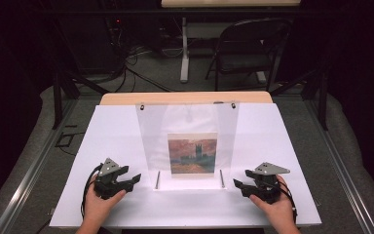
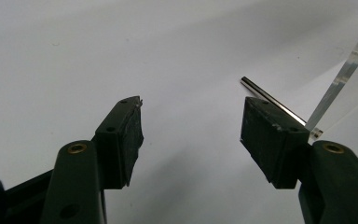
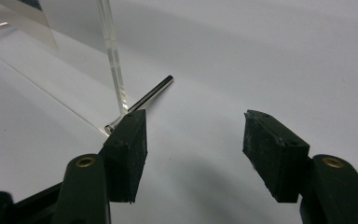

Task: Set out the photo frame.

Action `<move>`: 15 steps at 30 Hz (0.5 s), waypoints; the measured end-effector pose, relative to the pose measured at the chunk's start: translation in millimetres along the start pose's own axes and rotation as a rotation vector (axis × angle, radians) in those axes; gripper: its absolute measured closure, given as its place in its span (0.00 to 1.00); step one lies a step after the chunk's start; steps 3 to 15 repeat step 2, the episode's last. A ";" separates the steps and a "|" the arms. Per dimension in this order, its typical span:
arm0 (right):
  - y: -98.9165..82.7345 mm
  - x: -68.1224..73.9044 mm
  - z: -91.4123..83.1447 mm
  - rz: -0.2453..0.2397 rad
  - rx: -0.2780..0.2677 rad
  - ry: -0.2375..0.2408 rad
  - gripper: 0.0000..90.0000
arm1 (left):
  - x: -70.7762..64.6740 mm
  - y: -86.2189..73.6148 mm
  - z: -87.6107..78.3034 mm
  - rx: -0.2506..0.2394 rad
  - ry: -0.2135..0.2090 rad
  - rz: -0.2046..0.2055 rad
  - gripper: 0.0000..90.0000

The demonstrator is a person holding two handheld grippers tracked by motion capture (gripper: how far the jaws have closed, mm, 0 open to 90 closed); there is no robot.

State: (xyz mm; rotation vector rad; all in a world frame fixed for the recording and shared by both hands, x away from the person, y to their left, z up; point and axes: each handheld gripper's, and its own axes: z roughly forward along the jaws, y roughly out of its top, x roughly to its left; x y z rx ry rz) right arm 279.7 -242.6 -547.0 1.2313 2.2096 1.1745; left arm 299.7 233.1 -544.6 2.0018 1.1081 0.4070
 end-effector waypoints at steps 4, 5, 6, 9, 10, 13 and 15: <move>0.2 0.1 -0.4 -0.007 -0.001 -0.001 0.45 | -0.1 -0.2 0.5 -0.005 0.000 -0.003 0.43; 0.2 0.1 -0.4 -0.007 -0.001 -0.001 0.45 | -0.1 -0.2 0.5 -0.005 0.000 -0.003 0.43; 0.2 0.1 -0.4 -0.007 -0.001 -0.001 0.45 | -0.1 -0.2 0.5 -0.005 0.000 -0.003 0.43; 0.2 0.1 -0.4 -0.007 -0.001 -0.001 0.45 | -0.1 -0.2 0.5 -0.005 0.000 -0.003 0.43; 0.2 0.1 -0.4 -0.007 -0.001 -0.001 0.45 | -0.1 -0.2 0.5 -0.005 0.000 -0.003 0.43; 0.2 0.1 -0.4 -0.007 -0.001 -0.001 0.45 | -0.1 -0.2 0.5 -0.005 0.000 -0.003 0.43; 0.2 0.1 -0.4 -0.007 -0.001 -0.001 0.45 | -0.1 -0.2 0.5 -0.005 0.000 -0.003 0.43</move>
